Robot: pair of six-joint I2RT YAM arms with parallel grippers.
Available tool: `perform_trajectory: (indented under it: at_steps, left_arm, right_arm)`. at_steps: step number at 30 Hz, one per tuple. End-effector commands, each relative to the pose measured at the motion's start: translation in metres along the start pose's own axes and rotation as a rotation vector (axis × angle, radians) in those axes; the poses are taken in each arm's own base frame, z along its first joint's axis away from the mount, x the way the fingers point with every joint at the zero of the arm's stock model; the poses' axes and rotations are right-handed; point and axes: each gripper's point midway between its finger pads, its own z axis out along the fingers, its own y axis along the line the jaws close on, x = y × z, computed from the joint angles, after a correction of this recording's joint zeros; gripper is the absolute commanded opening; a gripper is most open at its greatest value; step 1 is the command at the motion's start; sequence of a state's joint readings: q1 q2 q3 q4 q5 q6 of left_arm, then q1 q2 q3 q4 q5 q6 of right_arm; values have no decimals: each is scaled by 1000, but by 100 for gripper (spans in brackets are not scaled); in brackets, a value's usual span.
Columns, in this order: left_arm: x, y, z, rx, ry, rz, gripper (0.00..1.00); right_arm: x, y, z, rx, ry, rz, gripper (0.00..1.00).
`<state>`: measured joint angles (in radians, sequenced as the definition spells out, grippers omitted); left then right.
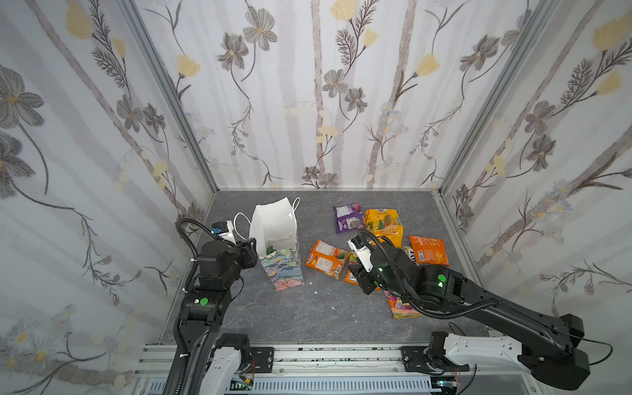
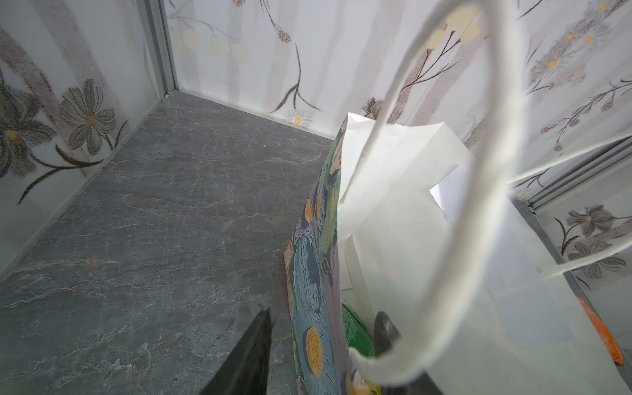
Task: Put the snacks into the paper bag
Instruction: 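Move the right gripper back over the orange Fox's Fruits candy bags, then lower the right gripper onto the edge of an orange Fox's Fruits bag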
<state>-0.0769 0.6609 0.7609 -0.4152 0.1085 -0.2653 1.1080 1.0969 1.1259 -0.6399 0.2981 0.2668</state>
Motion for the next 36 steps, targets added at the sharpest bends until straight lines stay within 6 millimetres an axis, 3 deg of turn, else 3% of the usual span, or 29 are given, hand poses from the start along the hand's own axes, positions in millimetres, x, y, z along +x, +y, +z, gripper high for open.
perform_trajectory:
  at_steps: [1,5,8,14,23,28,33,36]
  left_arm:
    - [2,3,0,-13,0,7,48]
    - [6,3,3,-9,14,1,48]
    - [8,2,5,-2,20,-8,48]
    - [3,3,1,-11,1,-7,48]
    - [5,2,1,-5,2,-6,48]
    - [1,3,-1,-17,0,12,49]
    - [-11,2,-2,-32,-11,53,50]
    - [-5,2,2,-27,7,47,49]
  right_arm:
    - [18,-10,3,43,62,56,39]
    - [44,-44,12,157,149,173,45]
    - [76,-71,19,274,254,220,46]
    - [128,-90,31,404,412,250,46]
    - [135,-79,54,250,351,350,48]
    - [154,-76,67,193,365,396,51]
    - [171,-92,75,211,365,447,52]
    - [177,-97,80,207,350,466,52]
